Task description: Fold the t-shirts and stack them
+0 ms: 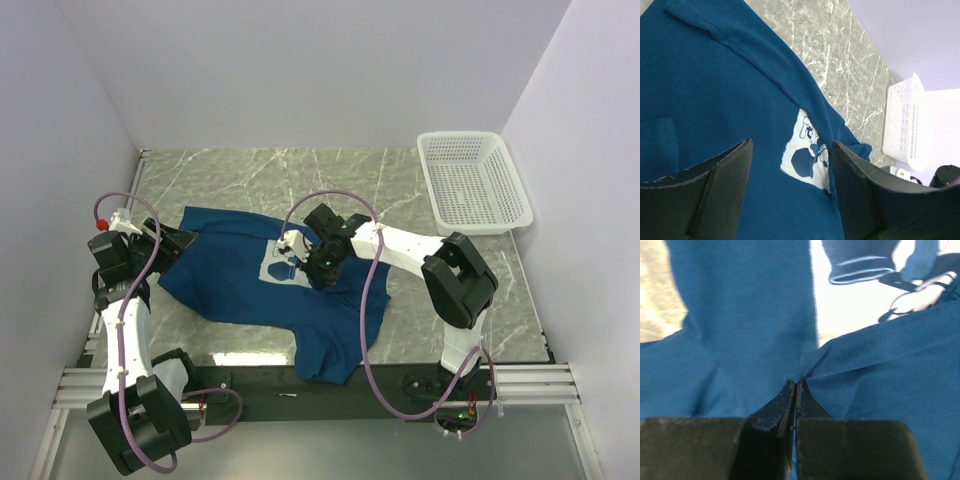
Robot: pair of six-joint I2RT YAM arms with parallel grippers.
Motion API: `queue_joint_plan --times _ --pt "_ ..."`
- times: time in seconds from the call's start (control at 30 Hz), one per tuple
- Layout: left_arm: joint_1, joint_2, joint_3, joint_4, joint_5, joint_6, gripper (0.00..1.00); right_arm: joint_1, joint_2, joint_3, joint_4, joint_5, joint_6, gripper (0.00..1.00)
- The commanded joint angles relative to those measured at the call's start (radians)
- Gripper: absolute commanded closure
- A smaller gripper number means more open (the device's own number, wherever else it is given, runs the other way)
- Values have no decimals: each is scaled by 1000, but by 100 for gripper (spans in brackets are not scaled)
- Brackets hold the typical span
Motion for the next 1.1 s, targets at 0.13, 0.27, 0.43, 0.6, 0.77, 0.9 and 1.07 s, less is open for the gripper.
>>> queue_joint_plan --times 0.13,0.27,0.43,0.6,0.77,0.9,1.07 --pt "-3 1 -7 32 23 10 30 24 -52 52 -54 -136 -24 100" --pt "-3 1 -7 31 23 10 30 25 -32 66 -60 -159 -11 98" --pt "-2 2 -7 29 21 10 30 27 5 105 -76 -203 24 58" --pt "-3 1 -5 28 16 10 30 11 6 124 -114 -241 16 49" --pt "-3 2 -1 21 18 16 30 -70 -72 71 -97 -232 8 51" --pt "-3 2 -5 29 20 11 30 -300 -107 36 18 -81 153 53" --pt "-3 11 -10 40 29 10 30 -469 -60 45 69 119 182 50"
